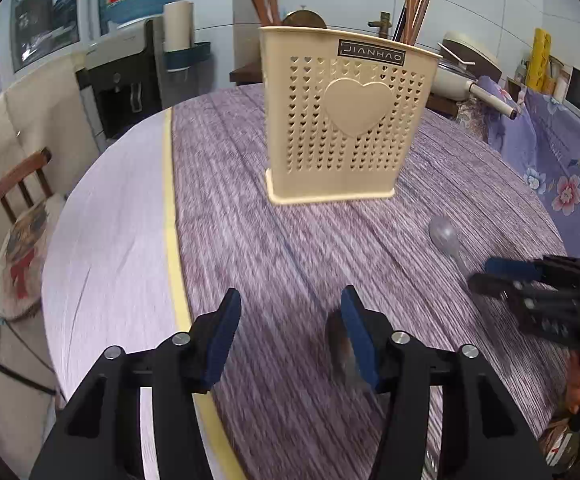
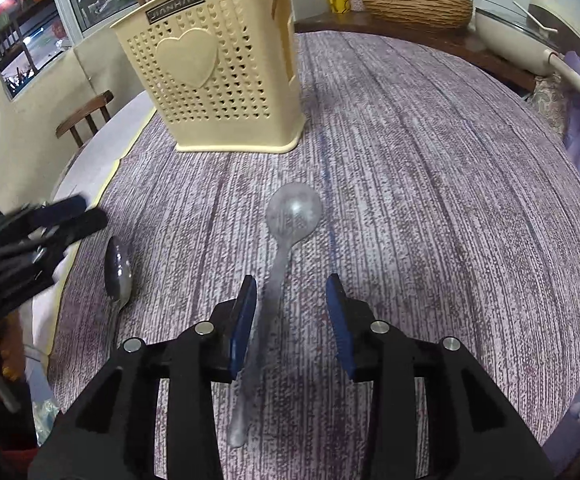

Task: Organize utensils
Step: 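Grasp the clear plastic spoon with the right tool while the left tool holds the metal spoon, then lift both spoons and carry them toward the cream basket with both tools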

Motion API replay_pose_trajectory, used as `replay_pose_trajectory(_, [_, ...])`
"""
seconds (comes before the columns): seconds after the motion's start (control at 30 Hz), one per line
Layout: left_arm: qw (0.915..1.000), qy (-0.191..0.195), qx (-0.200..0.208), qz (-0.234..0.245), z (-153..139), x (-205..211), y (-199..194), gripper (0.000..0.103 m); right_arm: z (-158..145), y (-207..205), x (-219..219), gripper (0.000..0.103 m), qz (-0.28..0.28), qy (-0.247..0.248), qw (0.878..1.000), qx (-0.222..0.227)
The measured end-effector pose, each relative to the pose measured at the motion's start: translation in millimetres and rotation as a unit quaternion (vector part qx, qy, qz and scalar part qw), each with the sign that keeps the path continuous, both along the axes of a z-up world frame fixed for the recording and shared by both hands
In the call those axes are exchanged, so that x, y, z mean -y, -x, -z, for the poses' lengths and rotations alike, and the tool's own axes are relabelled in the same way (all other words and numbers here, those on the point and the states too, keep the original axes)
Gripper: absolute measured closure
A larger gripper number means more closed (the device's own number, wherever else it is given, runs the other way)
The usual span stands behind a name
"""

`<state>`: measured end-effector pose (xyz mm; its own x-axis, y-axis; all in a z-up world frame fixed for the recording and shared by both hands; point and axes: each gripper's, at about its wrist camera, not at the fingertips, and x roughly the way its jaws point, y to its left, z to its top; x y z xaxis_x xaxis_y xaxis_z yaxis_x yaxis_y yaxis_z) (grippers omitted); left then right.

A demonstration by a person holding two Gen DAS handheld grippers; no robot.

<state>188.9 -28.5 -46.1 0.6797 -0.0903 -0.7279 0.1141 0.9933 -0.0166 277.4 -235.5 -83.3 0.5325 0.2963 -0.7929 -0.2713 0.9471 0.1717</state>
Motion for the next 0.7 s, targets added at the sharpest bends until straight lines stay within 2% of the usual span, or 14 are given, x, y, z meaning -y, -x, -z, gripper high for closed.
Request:
replay_pose_trajectory(0.1, [0.9997, -0.01, -0.018, -0.011, 10.0, 8.9, 15.4, 0.045, 2.3, -3.8, -1.3, 0.066, 0.002, 0.005, 1.0, 0.001])
replay_pose_trajectory(0.27, [0.9987, 0.003, -0.046, -0.023, 24.4, 25.2, 13.3, 0.045, 3.0, -1.7, -8.7, 0.065, -0.001, 0.023, 1.0, 0.009])
replay_pose_trajectory(0.3, [0.9985, 0.006, -0.047, -0.027, 25.5, 28.3, 12.3, 0.045, 3.3, -1.0, -8.3, 0.064, -0.001, 0.024, 1.0, 0.01])
replay_pose_trajectory(0.43, [0.9979, -0.027, -0.037, -0.045, 28.7, 45.2, 6.7, 0.046, 4.2, 0.8, -0.5, 0.062, 0.009, 0.018, 1.0, 0.009])
replay_pose_trajectory(0.57, [0.9975, -0.038, -0.034, -0.049, 30.0, 55.3, -1.2, 0.046, 4.8, -0.2, 4.3, 0.062, 0.011, 0.013, 1.0, 0.01])
replay_pose_trajectory(0.7, [0.9974, -0.037, -0.034, -0.051, 29.5, 56.5, -10.4, 0.052, 4.2, -3.4, 4.2, 0.062, 0.014, 0.014, 1.0, 0.009])
